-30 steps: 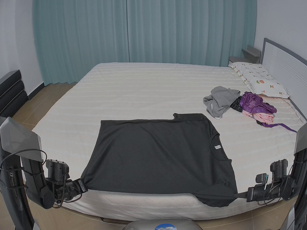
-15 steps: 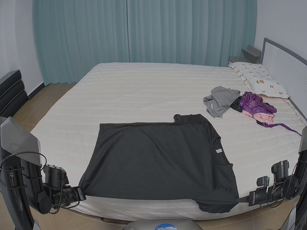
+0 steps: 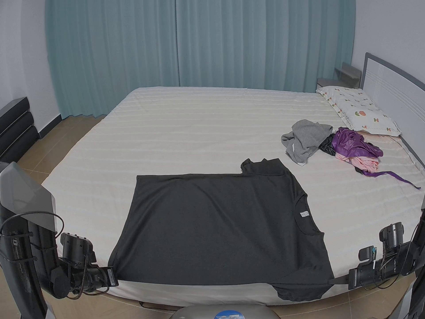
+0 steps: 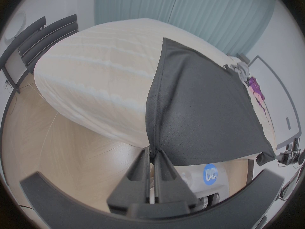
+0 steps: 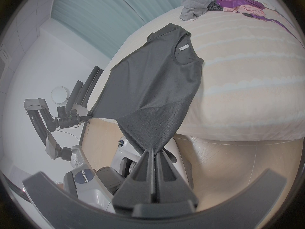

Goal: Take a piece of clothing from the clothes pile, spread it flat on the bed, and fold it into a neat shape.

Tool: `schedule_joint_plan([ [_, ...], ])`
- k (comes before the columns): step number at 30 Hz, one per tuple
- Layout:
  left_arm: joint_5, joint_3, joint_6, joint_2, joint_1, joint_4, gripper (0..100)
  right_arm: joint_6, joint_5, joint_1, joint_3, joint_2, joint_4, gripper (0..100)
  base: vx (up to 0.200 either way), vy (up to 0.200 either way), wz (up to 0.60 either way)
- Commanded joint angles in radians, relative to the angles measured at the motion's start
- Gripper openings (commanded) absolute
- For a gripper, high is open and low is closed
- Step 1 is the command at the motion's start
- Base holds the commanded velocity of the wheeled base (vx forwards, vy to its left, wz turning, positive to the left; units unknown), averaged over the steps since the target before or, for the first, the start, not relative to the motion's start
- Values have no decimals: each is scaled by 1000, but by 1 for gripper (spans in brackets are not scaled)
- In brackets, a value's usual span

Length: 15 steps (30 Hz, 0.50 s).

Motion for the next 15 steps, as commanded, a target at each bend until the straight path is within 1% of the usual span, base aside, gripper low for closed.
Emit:
schedule_joint_plan([
  [1,-1,16,20,-38,2,43,0,-15,-1,-3,18,-30,23,0,0,0,0],
  [4,0,16,29,-61,2,79,0,-39,-1,-4,18,-28,41,0,0,0,0],
  [5,0,16,51,-83,2,119,0,-53,-3,-4,18,-30,59,0,0,0,0],
  [7,-1,16,72,-103,2,159,0,-58,-6,-4,18,-34,70,0,0,0,0],
  [15,-1,16,107,-187,-1,287,0,-76,-10,-3,18,-88,138,0,0,0,0],
])
